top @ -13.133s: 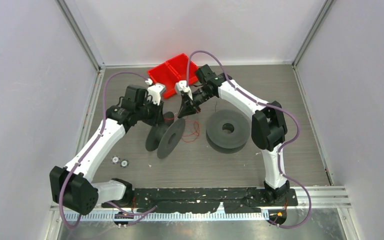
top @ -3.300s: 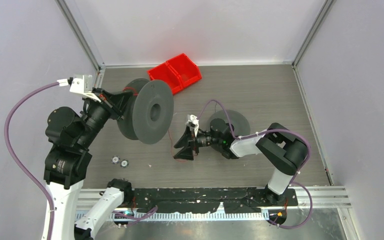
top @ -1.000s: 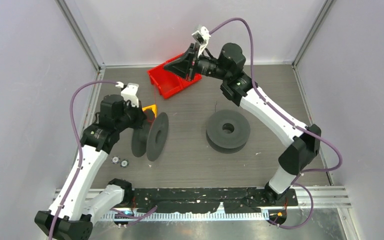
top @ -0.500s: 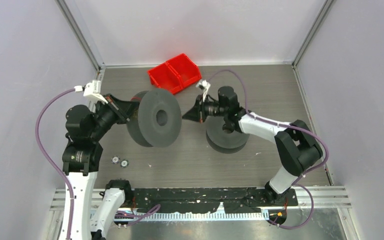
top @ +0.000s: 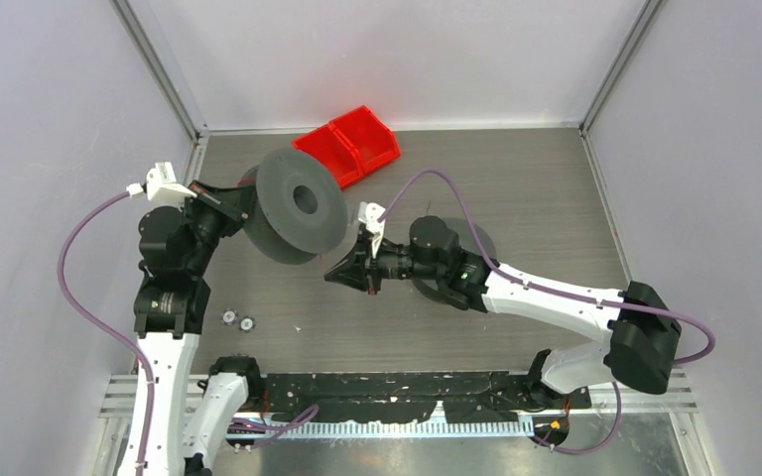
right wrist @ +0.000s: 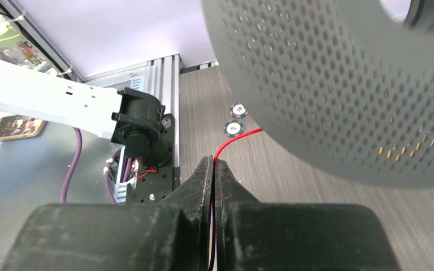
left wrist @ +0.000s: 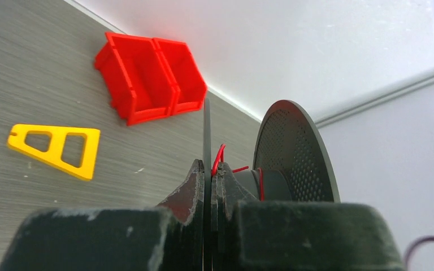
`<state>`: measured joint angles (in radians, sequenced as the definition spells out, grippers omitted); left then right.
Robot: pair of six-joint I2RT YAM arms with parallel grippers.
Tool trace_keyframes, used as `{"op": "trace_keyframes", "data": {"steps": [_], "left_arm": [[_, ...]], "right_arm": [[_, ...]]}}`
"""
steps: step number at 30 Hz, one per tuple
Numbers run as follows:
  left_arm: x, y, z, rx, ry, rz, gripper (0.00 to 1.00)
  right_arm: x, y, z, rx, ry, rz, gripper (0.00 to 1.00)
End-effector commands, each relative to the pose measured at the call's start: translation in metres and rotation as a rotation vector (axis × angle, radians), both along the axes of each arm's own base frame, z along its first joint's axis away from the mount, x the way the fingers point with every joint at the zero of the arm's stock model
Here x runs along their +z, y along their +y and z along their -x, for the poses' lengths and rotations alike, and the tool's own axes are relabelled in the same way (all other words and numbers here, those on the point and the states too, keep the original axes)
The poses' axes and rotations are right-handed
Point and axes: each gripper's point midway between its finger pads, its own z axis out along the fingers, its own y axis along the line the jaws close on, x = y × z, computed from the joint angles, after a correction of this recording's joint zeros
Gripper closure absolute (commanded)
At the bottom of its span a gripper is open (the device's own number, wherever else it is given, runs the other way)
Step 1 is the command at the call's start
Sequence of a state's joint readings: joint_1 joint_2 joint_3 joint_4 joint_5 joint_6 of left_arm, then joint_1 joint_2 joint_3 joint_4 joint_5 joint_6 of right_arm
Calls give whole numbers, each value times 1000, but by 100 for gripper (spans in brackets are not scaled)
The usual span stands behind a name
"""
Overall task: Wrap the cables
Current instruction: Wrap the cable around the cable reel.
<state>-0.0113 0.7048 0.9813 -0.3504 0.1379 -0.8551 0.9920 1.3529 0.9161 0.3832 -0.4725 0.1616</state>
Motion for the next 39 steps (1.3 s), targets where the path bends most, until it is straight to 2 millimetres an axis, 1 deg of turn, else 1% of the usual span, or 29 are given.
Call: {"op": "trace_keyframes", "data": {"steps": [1, 2, 3, 4, 5, 6, 7, 8, 9, 10, 11, 12, 13, 14, 15, 16, 17, 18, 19, 21, 22, 23, 26, 28, 32, 34, 37, 38, 39], "left_arm": [[12, 14, -16, 78, -53, -84, 100], [5, 13, -19, 74, -31, -110, 100], [-2, 10, -21, 63, -10, -142, 100], [-9, 10, -24, 73, 11, -174, 100], [-17, 7, -25, 73, 38, -206, 100], [-24, 6, -26, 76, 63, -241, 100], [-29, 3, -26, 73, 82, -272, 100], [-36, 7, -27, 98, 109, -311, 100], [-41, 9, -28, 115, 133, -344, 100], [-46, 10, -28, 123, 152, -368, 100], [-50, 11, -28, 126, 168, -394, 100], [-55, 12, -29, 129, 182, -412, 100], [-59, 12, -31, 131, 193, -431, 100], [-62, 12, -32, 129, 203, -449, 100], [-66, 11, -33, 124, 210, -467, 100], [-69, 9, -35, 115, 216, -490, 100], [-72, 7, -36, 98, 221, -516, 100], [-75, 3, -38, 71, 225, -542, 100], [-77, -3, -39, 23, 219, -571, 100], [-79, -17, -39, -72, 199, -609, 100], [-78, -23, -37, -117, 185, -624, 100], [-79, -26, -36, -147, 181, -635, 100], [-78, -18, -32, -96, 215, -610, 100], [-78, -25, -30, -157, 198, -642, 100], [-85, -43, -29, -324, 135, -759, 100], [-87, -56, -24, -430, 86, -795, 100], [-90, -74, -16, -576, 37, -819, 100], [-92, -79, -13, -618, 23, -833, 100], [-94, -82, -10, -658, 17, -841, 100]], "right_arm": [[39, 13, -17, -70, -122, 9, 95], [34, 18, -22, -72, -129, 31, 95], [46, 22, -25, -73, -141, 29, 94], [39, 29, -30, -73, -141, 53, 95], [50, 33, -34, -72, -170, 54, 95], [45, 38, -37, -69, -170, 70, 95], [52, 40, -40, -69, -184, 67, 95], [48, 44, -42, -68, -182, 79, 94], [53, 46, -44, -67, -191, 77, 95], [51, 49, -45, -65, -191, 83, 95], [55, 51, -45, -57, -197, 78, 95], [54, 53, -45, -52, -196, 82, 95], [59, 54, -44, -40, -200, 73, 95], [58, 57, -44, -34, -200, 74, 95], [64, 58, -44, -28, -206, 66, 95], [61, 59, -45, -25, -204, 74, 95], [67, 61, -46, -26, -219, 69, 95], [62, 62, -48, -25, -217, 86, 95], [63, 65, -51, -22, -235, 90, 95], [58, 67, -56, -11, -257, 126, 95], [54, 66, -57, -5, -273, 152, 95], [46, 68, -60, -5, -273, 174, 95], [28, 66, -63, -9, -275, 218, 95], [27, 63, -66, -22, -305, 224, 94], [43, 58, -74, -48, -370, 200, 95], [46, 58, -77, -45, -395, 185, 95], [37, 62, -79, -2, -466, 196, 95], [31, 62, -78, 13, -483, 204, 95], [33, 63, -78, 28, -536, 191, 95]]}}
